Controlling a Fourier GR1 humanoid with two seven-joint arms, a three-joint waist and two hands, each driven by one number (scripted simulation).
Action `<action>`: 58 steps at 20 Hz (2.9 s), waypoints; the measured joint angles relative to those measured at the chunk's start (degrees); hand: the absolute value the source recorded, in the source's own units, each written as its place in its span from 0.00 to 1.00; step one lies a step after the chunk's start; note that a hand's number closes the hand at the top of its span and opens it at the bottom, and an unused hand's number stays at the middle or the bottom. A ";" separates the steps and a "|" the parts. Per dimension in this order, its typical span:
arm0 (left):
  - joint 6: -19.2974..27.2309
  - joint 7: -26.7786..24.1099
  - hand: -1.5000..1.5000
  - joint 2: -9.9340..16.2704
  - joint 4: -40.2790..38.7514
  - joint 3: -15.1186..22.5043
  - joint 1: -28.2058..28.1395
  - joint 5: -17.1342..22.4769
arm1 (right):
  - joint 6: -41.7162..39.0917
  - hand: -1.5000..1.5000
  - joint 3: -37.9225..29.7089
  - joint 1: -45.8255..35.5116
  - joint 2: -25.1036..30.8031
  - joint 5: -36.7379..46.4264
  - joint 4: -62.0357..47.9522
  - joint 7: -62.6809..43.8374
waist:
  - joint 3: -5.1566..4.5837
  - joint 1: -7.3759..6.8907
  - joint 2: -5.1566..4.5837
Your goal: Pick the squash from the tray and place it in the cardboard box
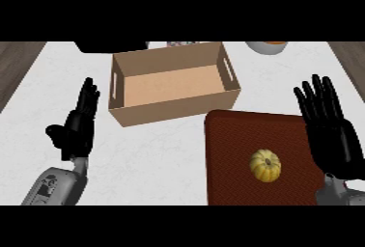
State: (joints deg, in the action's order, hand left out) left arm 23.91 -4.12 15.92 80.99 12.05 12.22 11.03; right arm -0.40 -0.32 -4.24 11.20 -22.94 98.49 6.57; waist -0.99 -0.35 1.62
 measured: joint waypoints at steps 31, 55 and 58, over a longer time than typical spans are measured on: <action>-16.12 4.26 0.50 6.28 5.26 10.54 2.88 -2.14 | 10.57 0.00 17.47 17.26 15.82 70.30 3.22 -60.25 | -0.11 -0.90 -2.07; -17.40 5.00 0.50 4.45 4.60 9.66 2.58 -2.40 | -11.71 0.00 19.11 -0.23 -9.98 86.25 2.86 -77.70 | 0.89 -0.04 -1.55; -17.53 5.08 0.50 3.95 3.88 9.23 3.17 -2.74 | -12.12 0.00 19.82 -1.09 -10.26 87.32 2.49 -77.70 | 0.93 0.12 -1.52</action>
State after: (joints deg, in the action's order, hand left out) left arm 6.38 0.96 19.87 84.88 21.28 15.39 8.29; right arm -12.52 19.50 -5.33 0.94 64.37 100.98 -71.13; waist -0.05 -0.23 0.10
